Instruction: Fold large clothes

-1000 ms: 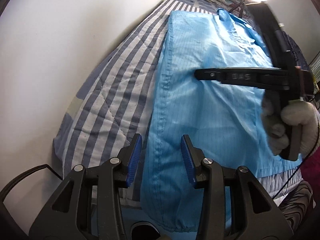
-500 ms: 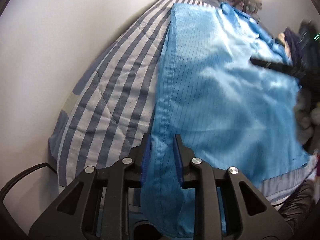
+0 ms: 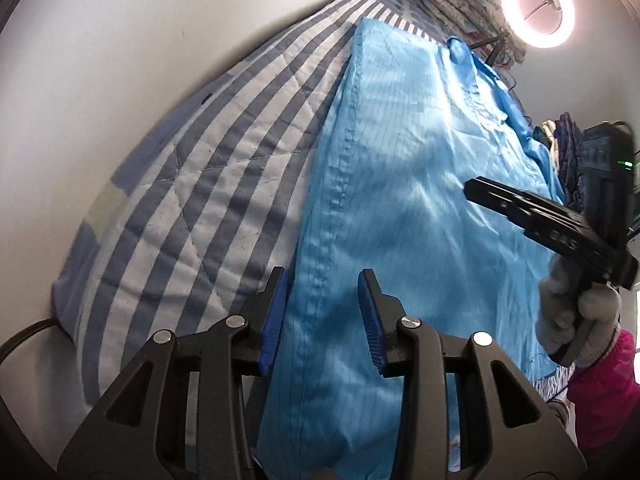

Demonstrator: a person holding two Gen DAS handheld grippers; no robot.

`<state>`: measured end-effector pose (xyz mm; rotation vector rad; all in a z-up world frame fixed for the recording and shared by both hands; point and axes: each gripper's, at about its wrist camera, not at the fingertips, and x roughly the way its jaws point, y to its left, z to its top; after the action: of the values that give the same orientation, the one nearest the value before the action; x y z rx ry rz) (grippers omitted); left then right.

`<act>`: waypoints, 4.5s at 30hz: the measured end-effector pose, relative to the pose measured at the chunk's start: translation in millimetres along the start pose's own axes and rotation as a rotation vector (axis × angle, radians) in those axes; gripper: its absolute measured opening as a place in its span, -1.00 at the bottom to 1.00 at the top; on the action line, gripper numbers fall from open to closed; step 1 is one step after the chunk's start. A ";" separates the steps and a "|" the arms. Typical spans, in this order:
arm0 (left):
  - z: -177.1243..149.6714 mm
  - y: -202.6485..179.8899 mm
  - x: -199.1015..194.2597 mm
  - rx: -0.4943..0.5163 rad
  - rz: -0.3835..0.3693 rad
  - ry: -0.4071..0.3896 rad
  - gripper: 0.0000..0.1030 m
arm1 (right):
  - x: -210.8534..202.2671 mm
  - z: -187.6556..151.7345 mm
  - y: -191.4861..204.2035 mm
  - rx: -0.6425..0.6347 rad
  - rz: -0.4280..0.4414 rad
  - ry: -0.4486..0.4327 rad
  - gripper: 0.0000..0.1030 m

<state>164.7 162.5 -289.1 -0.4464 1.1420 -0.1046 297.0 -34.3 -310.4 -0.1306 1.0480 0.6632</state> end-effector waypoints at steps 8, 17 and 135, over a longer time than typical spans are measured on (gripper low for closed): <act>6.0 1.9 5.0 -0.016 0.009 -0.020 -0.97 | 31.1 4.3 14.5 0.002 -0.022 0.031 -0.30; 6.3 -16.5 -25.4 0.041 -0.003 -0.124 -1.00 | 8.9 39.0 24.6 0.080 0.082 0.017 0.23; -38.6 -113.1 34.6 0.278 -0.190 0.043 -1.00 | -46.7 -22.2 -10.7 0.112 0.054 -0.134 -0.43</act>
<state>161.0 38.2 -287.0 -0.3045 1.1055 -0.4352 270.9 -72.6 -285.0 0.0389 0.9595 0.6516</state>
